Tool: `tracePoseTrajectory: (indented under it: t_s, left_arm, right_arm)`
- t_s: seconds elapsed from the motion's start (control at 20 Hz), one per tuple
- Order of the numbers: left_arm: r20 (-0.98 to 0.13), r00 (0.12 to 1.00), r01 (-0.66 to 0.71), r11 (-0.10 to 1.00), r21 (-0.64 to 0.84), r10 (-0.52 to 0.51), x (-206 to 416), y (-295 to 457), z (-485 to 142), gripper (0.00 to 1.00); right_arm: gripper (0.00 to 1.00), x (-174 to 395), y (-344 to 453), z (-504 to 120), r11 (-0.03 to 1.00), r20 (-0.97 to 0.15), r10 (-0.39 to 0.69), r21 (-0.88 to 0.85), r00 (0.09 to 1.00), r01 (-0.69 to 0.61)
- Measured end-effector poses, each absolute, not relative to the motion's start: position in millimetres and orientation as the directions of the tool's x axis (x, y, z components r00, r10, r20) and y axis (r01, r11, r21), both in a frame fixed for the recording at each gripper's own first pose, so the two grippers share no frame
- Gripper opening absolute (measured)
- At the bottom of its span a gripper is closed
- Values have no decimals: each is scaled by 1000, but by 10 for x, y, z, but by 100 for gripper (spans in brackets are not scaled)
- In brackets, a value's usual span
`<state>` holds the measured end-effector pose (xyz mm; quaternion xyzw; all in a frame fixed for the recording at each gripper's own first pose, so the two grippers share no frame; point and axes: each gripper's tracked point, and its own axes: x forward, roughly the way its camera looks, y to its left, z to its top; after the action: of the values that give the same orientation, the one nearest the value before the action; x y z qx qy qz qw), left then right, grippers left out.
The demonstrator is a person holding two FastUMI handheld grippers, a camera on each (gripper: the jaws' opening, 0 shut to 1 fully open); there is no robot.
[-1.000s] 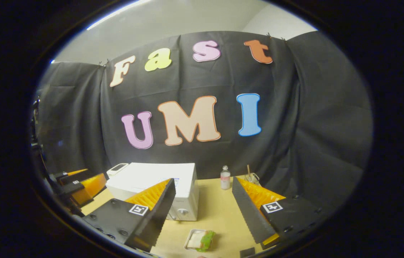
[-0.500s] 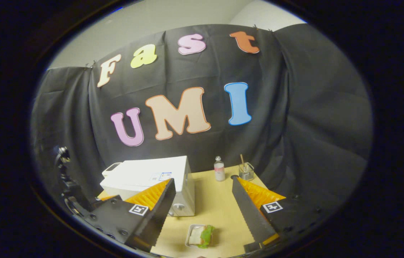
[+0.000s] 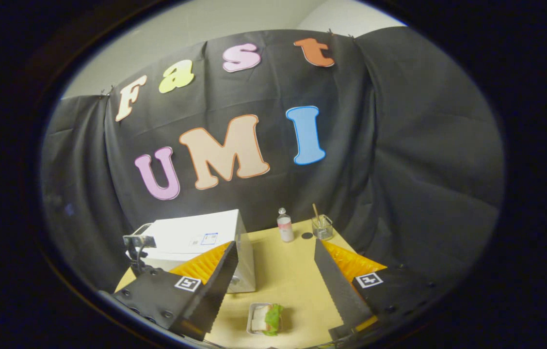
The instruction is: Open the microwave oven with the left hand, put the food in, and close the microwave oven.
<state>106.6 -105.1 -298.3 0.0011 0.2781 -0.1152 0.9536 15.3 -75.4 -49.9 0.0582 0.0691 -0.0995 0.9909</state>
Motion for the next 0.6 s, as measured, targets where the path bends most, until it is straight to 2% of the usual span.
tracePoseTrajectory:
  t_s: [0.2, 0.25, 0.3, 0.6]
  left_arm:
    - [-567, 798, 213, 976, -52, -204, 1178, -1112, -3160, 89]
    - [-573, 796, 213, 976, -35, -194, 1200, -1099, -3182, 91]
    - [-569, 800, 213, 977, -23, -187, 1247, -1094, -3172, 86]
    - [-606, 768, 252, 968, -9, -206, 1261, -1245, -3289, 78]
  right_arm:
    - [99, 192, -931, -595, 963, -180, -230, 97, 956, 250]
    - [99, 197, -955, -623, 961, -190, -234, 100, 953, 256]
    - [99, 204, -981, -628, 959, -195, -240, 104, 951, 264]
    - [99, 234, -1112, -651, 948, -198, -263, 130, 944, 291]
